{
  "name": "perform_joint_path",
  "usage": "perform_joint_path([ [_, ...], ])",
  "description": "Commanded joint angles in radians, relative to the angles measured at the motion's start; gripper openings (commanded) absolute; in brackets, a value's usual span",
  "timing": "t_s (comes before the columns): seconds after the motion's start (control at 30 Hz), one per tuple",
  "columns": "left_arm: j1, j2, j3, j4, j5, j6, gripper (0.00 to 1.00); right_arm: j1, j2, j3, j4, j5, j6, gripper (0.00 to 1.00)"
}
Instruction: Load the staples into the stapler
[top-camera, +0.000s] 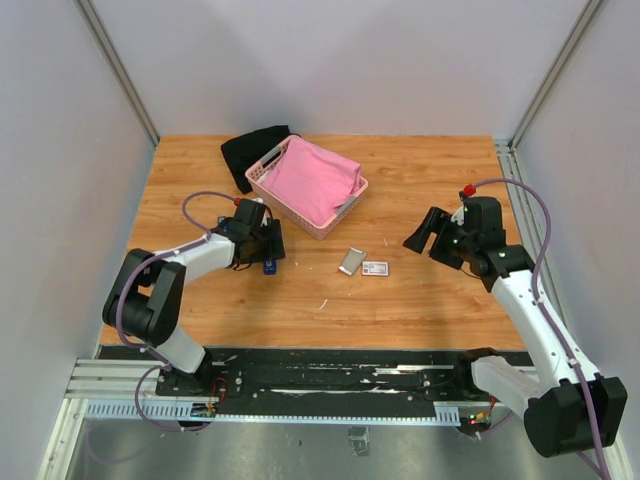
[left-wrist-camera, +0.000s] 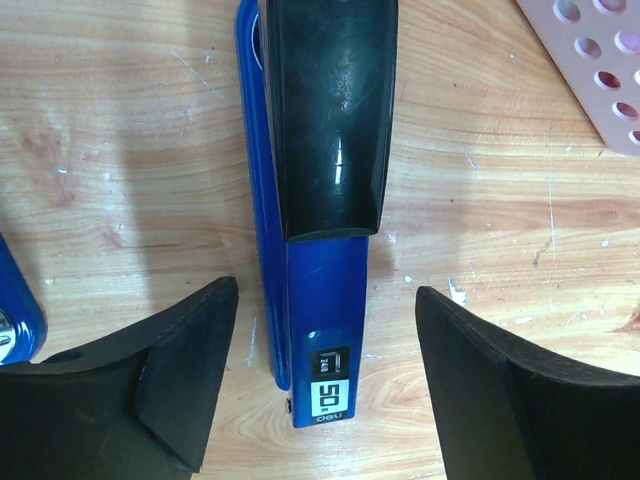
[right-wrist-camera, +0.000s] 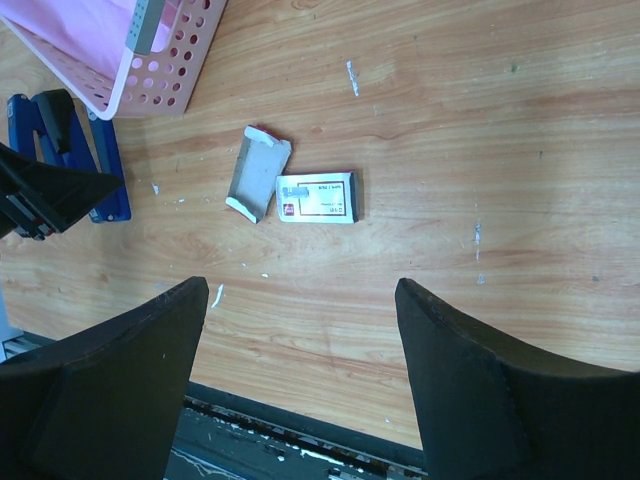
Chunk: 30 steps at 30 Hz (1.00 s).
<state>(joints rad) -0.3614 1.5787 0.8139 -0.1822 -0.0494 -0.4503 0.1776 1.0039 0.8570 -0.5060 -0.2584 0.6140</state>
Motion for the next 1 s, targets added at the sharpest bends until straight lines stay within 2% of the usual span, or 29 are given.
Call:
perform_joint_path([
  [0.0, 0.007, -0.038, 0.001, -0.001, -0.011, 0.014, 0.77, -0.013, -0.026, 0.001, -0.029, 0.024, -0.038, 0.78],
  [0.17, 0.008, -0.174, 0.021, 0.034, 0.049, 0.079, 0.8, -0.012, -0.027, 0.04, -0.067, 0.061, -0.115, 0.78],
  [0.33, 0.034, -0.311, 0.114, 0.026, 0.07, 0.154, 0.88, -0.013, 0.0, 0.147, -0.133, 0.173, -0.234, 0.78],
  [0.5, 0.153, -0.386, 0.193, -0.027, 0.106, 0.163, 0.89, -0.013, 0.031, 0.248, -0.168, 0.298, -0.32, 0.79],
  [0.6, 0.254, -0.435, 0.186, -0.026, 0.136, 0.161, 0.91, -0.012, 0.014, 0.263, -0.149, 0.377, -0.358, 0.81],
  [0.73, 0.434, -0.499, 0.073, 0.072, 0.152, 0.101, 0.94, -0.012, -0.051, 0.177, -0.038, 0.527, -0.398, 0.83],
  [0.8, 0.52, -0.523, -0.036, 0.171, 0.093, 0.04, 0.95, -0.012, -0.09, 0.091, 0.05, 0.601, -0.415, 0.84],
  [0.97, 0.542, -0.575, -0.353, 0.53, -0.151, -0.053, 0.96, -0.013, -0.166, -0.216, 0.369, 0.8, -0.454, 0.84],
])
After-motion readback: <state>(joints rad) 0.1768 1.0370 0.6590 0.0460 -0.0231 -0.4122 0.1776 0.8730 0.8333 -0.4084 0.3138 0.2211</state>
